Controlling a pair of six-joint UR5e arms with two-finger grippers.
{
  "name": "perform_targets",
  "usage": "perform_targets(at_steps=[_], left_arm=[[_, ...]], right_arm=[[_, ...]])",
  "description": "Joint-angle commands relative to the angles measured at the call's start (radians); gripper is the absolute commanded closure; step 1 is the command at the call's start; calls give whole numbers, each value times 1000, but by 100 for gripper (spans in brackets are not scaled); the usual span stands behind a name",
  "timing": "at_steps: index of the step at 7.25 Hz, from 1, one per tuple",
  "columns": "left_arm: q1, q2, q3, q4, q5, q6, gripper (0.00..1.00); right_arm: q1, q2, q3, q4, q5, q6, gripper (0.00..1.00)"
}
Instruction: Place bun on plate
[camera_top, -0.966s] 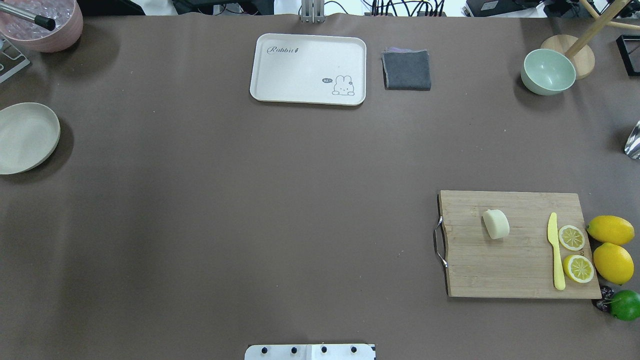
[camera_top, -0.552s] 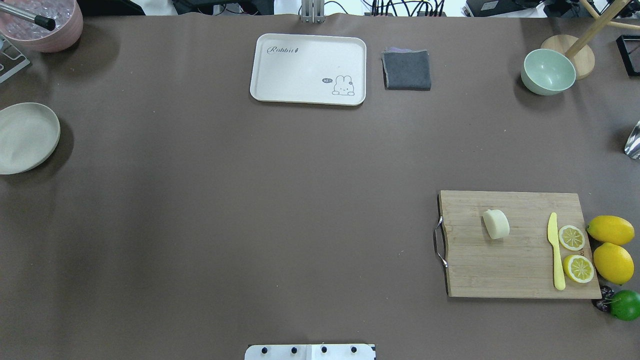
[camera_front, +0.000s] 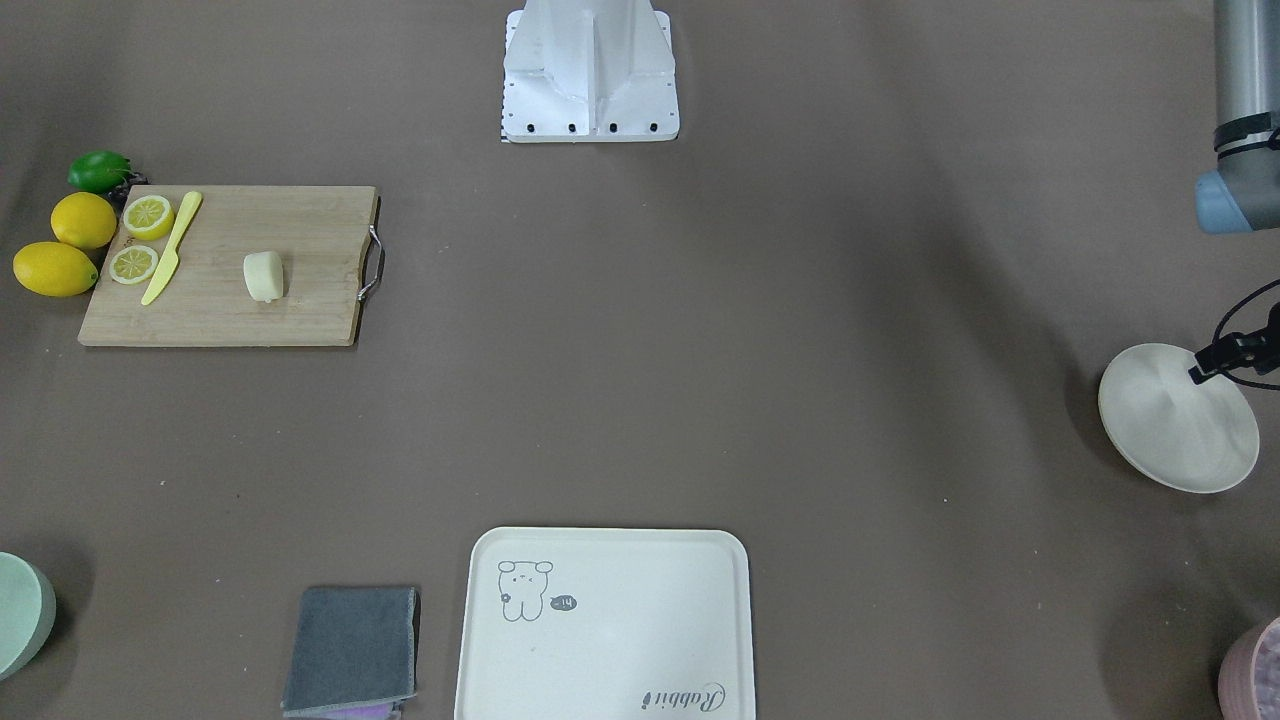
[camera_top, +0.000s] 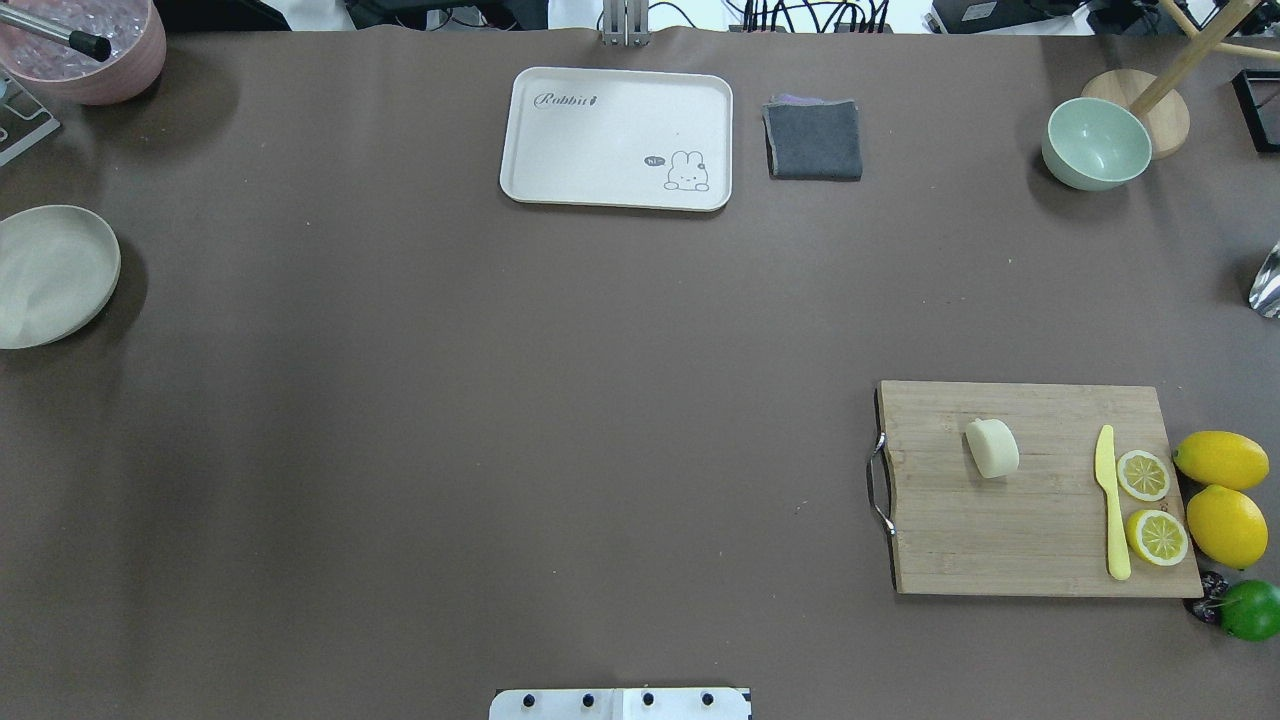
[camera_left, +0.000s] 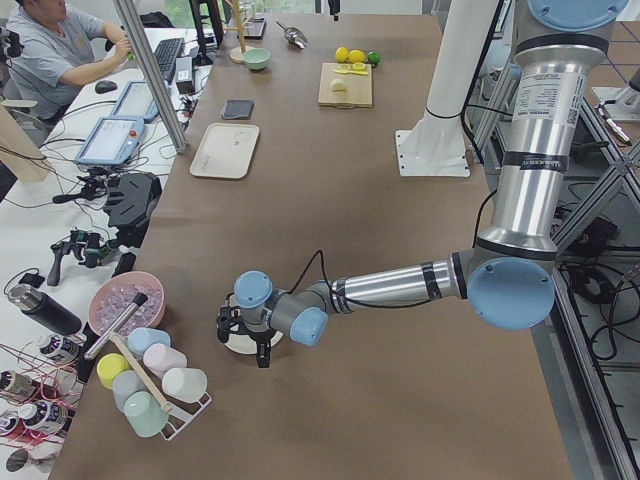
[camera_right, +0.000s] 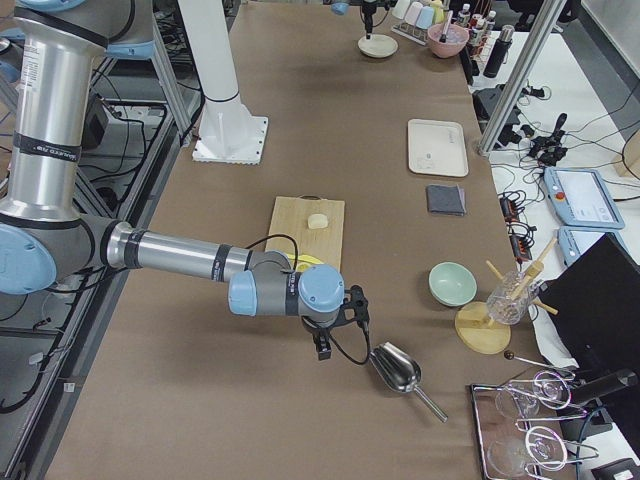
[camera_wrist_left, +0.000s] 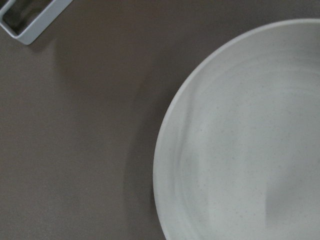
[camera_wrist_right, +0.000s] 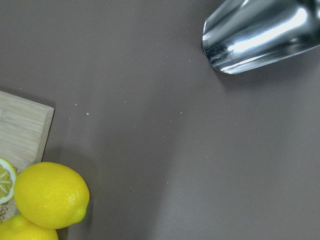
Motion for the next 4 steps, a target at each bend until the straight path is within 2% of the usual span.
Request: perform_targets(at_steps=[1,3,4], left_arm=[[0,2,9,-1,0,-23,20],[0,2,15,-1,1,-64,45],[0,2,18,-1,1,-64,50]], right_arm=[[0,0,-1,2,0,2,0],[0,0,2,3,0,2,0],[0,0,5,3,0,2,0]])
